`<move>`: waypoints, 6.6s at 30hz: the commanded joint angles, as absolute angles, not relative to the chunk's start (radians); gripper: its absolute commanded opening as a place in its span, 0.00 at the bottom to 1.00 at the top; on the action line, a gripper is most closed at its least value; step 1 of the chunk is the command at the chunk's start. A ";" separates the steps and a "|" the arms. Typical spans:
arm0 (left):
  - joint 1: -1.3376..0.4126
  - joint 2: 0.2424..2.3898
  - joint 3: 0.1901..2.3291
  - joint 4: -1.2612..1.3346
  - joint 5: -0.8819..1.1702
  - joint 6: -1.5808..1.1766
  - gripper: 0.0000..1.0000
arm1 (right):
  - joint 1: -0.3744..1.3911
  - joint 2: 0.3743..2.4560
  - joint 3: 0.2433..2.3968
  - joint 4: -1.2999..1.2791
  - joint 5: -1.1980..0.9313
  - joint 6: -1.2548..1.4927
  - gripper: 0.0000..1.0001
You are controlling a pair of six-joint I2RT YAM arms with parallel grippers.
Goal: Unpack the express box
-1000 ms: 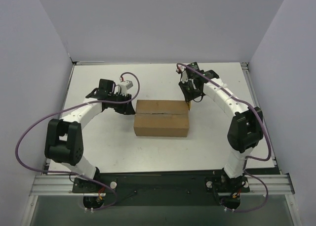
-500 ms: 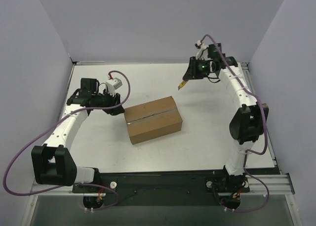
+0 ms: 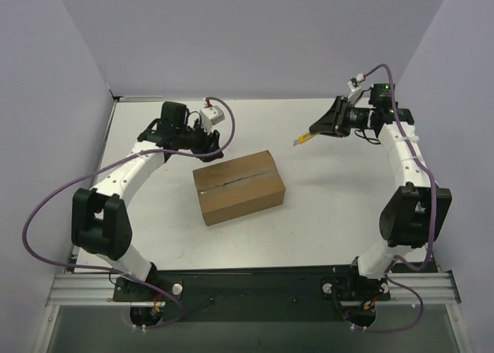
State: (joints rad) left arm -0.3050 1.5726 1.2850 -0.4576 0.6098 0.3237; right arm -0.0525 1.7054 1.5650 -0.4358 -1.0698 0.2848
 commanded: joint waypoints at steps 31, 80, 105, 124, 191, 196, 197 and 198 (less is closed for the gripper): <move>-0.557 2.227 2.064 -1.371 1.062 0.861 0.46 | -0.183 1.450 1.042 -0.076 -0.937 0.274 0.00; -0.632 2.059 1.952 -0.717 0.738 0.520 0.58 | -0.184 1.217 0.788 -0.029 -0.790 0.340 0.00; -0.899 1.545 1.230 -0.415 0.620 0.710 0.97 | -0.190 0.904 0.726 -0.341 -0.775 0.388 0.00; -0.893 1.844 1.388 -0.469 0.665 0.482 0.97 | -0.376 1.086 0.443 0.330 -1.061 0.729 0.00; -1.012 1.586 1.075 -0.196 0.336 0.509 0.66 | -0.383 1.384 0.365 0.814 -1.299 0.772 0.00; -1.003 1.589 1.078 -0.201 0.341 0.511 0.66 | -0.371 1.385 0.363 0.841 -1.299 0.792 0.00; -1.003 1.591 1.078 -0.202 0.342 0.509 0.66 | -0.368 1.388 0.364 0.841 -1.299 0.795 0.00; -1.003 1.591 1.080 -0.201 0.341 0.509 0.66 | -0.367 1.390 0.367 0.841 -1.299 0.795 0.00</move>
